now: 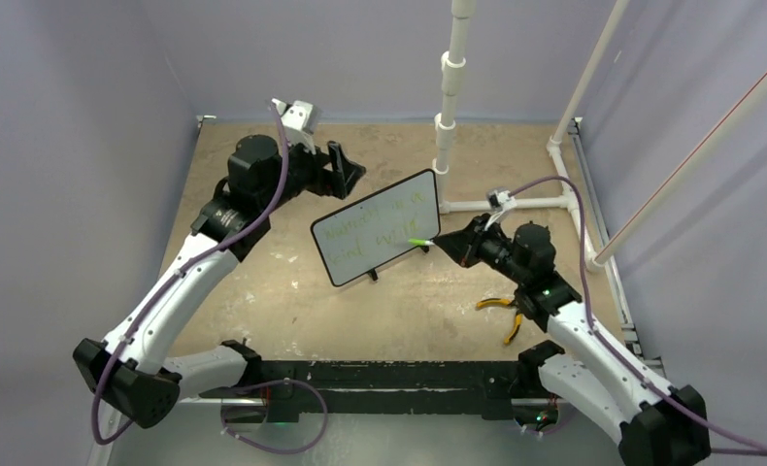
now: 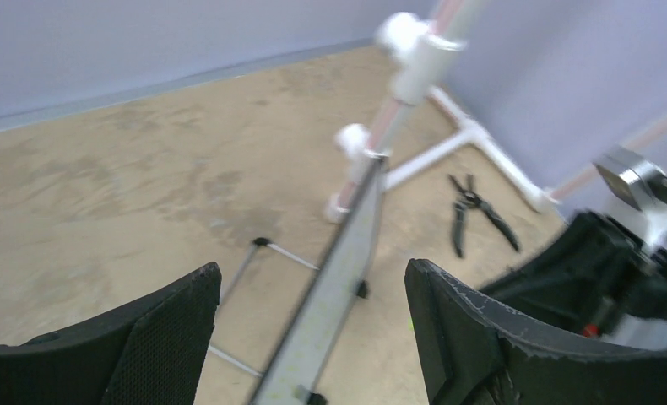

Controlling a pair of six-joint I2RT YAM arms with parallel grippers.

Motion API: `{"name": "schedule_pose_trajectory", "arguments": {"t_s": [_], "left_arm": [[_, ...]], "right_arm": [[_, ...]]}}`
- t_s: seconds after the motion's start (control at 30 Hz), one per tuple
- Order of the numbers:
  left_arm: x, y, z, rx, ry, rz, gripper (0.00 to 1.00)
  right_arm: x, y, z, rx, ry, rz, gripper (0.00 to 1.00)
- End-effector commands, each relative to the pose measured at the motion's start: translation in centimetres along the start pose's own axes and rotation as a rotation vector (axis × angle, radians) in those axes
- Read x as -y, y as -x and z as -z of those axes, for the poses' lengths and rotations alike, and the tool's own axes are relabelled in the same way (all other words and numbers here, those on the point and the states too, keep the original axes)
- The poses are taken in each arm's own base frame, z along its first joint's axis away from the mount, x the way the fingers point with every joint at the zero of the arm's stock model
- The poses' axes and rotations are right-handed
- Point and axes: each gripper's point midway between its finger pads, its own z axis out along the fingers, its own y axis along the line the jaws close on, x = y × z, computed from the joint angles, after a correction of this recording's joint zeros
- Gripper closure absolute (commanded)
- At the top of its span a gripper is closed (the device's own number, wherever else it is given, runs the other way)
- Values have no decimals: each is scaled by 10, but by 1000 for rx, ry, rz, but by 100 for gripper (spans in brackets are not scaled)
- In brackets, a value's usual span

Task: Write a sentence on the whiteboard
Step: Place the whiteboard marker at the center of the board, then reset both arms

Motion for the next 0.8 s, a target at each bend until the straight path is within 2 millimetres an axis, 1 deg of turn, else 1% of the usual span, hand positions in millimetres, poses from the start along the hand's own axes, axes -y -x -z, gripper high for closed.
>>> {"name": "schedule_pose_trajectory", "arguments": {"t_s": [0.0,0.03,0.1,0.17,0.23,0.33,0.43,0.53,0.6,0.67,0.7,0.77], "left_arm": [[-85,-16,-6,-17,250,58,21],[-105,-23,-3,-11,304,80,21],[-143,-28,9,17,432,110,21],[-166,-35,21,20,529,120,21],[-180,-42,33,14,607,104,21],[-189,-52,49,14,680,79,21],[-195,-58,66,25,741,59,21],[-200,-58,82,49,797,41,21],[-202,-56,92,67,833,29,21],[-203,-54,102,94,864,20,21],[-203,-50,109,116,880,18,19],[-203,-47,118,144,905,15,17]], "right_arm": [[15,-36,-9,-132,-11,-14,95],[18,-42,-10,-150,-20,-31,93],[32,-47,-14,-155,-79,-44,89],[45,-52,-16,-164,-135,-54,86],[59,-57,-19,-169,-201,-65,81],[80,-63,-21,-172,-297,-77,76],[96,-68,-23,-181,-360,-83,71],[109,-70,-25,-183,-417,-85,63],[117,-63,-26,-164,-470,-87,56],[122,-51,-25,-126,-520,-78,46],[124,-42,-24,-97,-538,-67,42],[123,-21,-21,-29,-560,-33,39]]}}
